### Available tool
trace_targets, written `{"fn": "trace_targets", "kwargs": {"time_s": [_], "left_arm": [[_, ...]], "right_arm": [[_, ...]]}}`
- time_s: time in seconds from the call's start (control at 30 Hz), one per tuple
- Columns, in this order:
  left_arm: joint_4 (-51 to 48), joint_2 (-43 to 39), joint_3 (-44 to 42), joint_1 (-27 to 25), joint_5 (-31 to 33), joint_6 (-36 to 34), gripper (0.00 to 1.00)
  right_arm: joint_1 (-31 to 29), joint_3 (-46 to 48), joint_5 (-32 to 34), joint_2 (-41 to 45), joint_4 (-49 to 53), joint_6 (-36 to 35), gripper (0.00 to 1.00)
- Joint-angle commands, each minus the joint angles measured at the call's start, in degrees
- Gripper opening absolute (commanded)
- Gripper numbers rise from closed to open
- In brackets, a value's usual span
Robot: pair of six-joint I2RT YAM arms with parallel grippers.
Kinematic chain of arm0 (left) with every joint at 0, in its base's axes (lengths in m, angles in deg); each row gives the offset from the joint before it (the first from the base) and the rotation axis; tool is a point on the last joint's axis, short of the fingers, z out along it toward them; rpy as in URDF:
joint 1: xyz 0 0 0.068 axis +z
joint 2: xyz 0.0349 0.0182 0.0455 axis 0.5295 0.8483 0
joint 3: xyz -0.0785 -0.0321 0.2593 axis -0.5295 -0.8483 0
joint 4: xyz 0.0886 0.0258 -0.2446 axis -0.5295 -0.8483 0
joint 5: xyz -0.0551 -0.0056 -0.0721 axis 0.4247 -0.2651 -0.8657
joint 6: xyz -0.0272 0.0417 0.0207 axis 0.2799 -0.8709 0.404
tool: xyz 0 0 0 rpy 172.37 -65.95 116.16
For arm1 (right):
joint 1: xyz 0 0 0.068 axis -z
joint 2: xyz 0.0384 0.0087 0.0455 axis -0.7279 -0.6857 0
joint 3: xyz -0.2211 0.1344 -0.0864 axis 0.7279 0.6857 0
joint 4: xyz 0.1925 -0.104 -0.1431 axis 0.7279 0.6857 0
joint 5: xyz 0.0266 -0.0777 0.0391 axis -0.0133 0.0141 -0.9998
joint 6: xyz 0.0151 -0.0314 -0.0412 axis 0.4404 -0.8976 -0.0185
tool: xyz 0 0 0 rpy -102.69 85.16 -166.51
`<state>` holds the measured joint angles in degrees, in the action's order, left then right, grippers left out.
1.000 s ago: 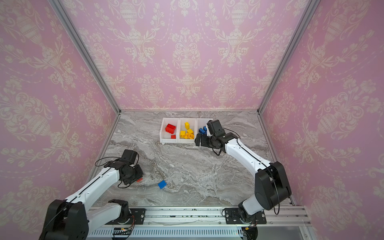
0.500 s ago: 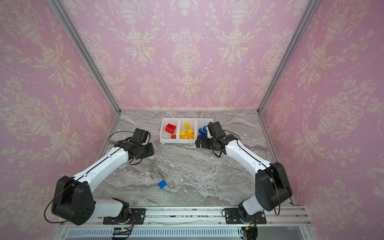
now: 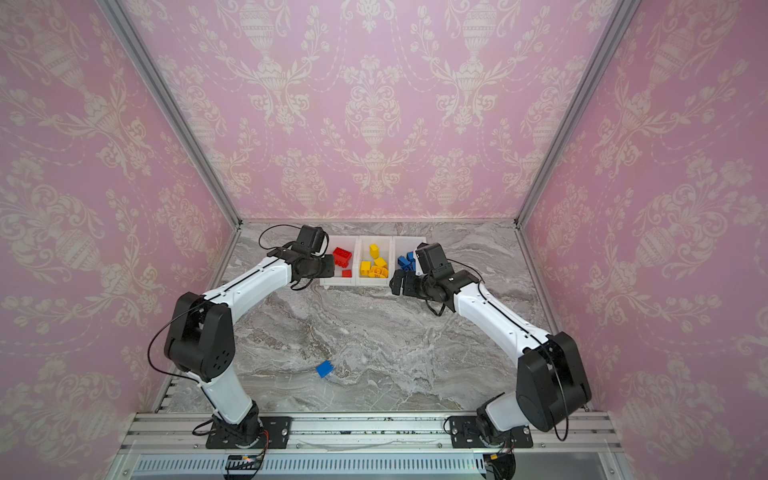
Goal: Sort the legos into containers by color
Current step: 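Carry the red brick over the compartment nearest the left arm and release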
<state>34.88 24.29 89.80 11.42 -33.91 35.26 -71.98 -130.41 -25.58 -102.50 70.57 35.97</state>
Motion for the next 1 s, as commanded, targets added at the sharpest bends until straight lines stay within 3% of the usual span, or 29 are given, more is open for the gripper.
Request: {"fn": "trace_targets", "kwargs": {"time_s": [0.0, 0.23, 0.27, 0.4, 0.5, 0.97], "left_arm": [[2.64, 3.96, 3.8, -0.55, 0.84, -3.74, 0.23], [3.77, 11.37, 9.6, -0.6, 1.36, -5.33, 0.24], [3.65, 12.11, 10.21, -0.56, 1.58, -5.49, 0.27], [3.44, 13.55, 11.57, -0.63, 2.06, -5.63, 0.54], [3.51, 12.95, 11.49, -0.71, 2.46, -5.63, 0.64], [4.16, 7.41, 7.8, -2.37, 3.55, -5.31, 0.68]], "right_arm": [[-0.59, -0.05, -0.21, 1.22, 0.11, 0.85, 1.0], [-0.9, -0.57, 0.18, 1.86, 1.06, 0.64, 1.0], [-0.99, -0.57, 0.21, 2.03, 1.07, 0.67, 1.0], [-0.93, -0.51, 0.43, 2.45, 1.3, 0.53, 1.0], [-1.16, -0.41, 0.47, 2.62, 1.43, 0.54, 1.0], [-1.8, -1.0, 0.32, 1.52, 1.32, 0.33, 1.0]]}}
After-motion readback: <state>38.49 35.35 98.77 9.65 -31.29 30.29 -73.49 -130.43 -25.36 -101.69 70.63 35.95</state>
